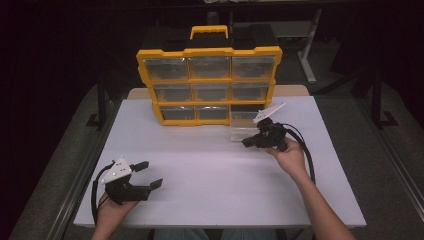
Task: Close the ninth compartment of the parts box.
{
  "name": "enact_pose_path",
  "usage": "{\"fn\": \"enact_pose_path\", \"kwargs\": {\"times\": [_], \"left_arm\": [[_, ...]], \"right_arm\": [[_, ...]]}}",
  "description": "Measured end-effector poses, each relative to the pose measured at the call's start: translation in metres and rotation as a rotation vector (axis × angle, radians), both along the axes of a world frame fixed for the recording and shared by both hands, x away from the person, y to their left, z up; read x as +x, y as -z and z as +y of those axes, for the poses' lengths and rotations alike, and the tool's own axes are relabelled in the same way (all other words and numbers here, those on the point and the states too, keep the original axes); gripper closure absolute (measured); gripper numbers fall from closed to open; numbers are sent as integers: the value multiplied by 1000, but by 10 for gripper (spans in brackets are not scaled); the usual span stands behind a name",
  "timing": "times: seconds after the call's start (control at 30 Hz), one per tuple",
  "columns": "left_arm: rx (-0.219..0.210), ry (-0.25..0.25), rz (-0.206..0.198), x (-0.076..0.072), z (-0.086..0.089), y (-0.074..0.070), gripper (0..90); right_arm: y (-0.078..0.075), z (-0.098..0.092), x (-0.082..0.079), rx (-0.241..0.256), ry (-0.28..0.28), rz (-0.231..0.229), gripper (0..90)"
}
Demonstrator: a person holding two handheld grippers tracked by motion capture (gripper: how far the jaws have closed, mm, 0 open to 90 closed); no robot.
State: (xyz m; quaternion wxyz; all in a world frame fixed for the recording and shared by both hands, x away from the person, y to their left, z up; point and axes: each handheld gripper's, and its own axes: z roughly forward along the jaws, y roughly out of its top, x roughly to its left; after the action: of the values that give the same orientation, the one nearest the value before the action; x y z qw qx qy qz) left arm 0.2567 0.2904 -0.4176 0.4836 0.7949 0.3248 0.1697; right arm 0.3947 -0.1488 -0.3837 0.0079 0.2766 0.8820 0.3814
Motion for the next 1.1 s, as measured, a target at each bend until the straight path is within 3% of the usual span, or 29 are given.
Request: {"fn": "enact_pose_path", "kwargs": {"times": [0.4,0.6,1.1], "left_arm": [[10,6,3,0,0,0,188],[7,9,-2,1,0,0,189],[8,2,2,0,0,0,189]], "right_arm": [[0,-3,12,-41,60,-29,887],[0,-2,13,-63,59,-40,887],[-3,4,23,-65,69,-43,887]]}}
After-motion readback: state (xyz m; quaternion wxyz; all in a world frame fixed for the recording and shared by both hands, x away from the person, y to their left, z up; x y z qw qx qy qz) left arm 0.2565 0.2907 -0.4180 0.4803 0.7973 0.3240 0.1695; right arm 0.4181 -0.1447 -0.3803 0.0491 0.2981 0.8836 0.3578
